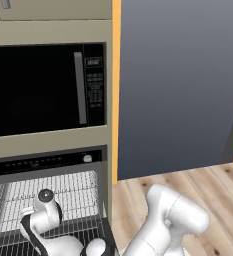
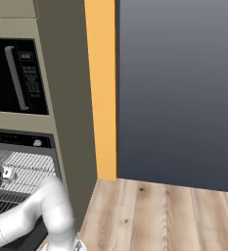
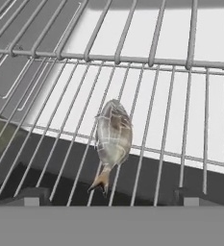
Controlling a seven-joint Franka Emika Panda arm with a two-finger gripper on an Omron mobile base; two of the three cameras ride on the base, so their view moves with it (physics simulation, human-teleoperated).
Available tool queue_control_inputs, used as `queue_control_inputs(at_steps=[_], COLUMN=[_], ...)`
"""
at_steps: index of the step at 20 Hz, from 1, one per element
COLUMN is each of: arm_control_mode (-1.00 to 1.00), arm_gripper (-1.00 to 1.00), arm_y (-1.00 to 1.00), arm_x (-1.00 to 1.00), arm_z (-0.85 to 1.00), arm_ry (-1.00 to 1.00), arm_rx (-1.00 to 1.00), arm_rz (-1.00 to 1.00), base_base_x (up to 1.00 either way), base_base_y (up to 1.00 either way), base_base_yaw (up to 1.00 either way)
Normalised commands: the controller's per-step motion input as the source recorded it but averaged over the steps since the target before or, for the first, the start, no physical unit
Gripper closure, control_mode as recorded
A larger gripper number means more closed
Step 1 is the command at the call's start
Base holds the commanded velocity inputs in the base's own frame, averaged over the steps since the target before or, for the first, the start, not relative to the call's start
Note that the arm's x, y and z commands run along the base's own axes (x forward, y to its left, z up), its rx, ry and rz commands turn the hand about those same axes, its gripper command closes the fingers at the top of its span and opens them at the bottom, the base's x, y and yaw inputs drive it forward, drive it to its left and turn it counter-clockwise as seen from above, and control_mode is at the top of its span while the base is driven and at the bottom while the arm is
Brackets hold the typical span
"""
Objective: Take the fish from the oven and place it on the plate on the counter.
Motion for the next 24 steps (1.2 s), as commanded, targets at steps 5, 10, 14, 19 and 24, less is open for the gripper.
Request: queue_control_inputs(at_steps=[5, 10, 14, 19, 24], arm_control_mode=[-1.0, -1.0, -1.0, -1.0, -1.0], arm_gripper=[-1.0, -1.0, -1.0, -1.0, -1.0], arm_y=[0.25, 0.17, 0.0, 0.0, -0.01], arm_x=[0.59, 0.12, -0.16, -0.28, -0.15], arm_z=[-0.11, -0.5, -0.58, -0.26, -0.22], arm_ry=[0.07, 0.0, 0.01, 0.0, -0.03], arm_rx=[0.0, 0.0, 0.0, 0.0, -0.02], arm_rz=[0.0, 0.0, 0.0, 0.0, 0.0], base_base_x=[0.0, 0.0, 0.0, 0.0, 0.0], base_base_y=[0.0, 0.0, 0.0, 0.0, 0.0], base_base_yaw=[0.0, 0.0, 0.0, 0.0, 0.0])
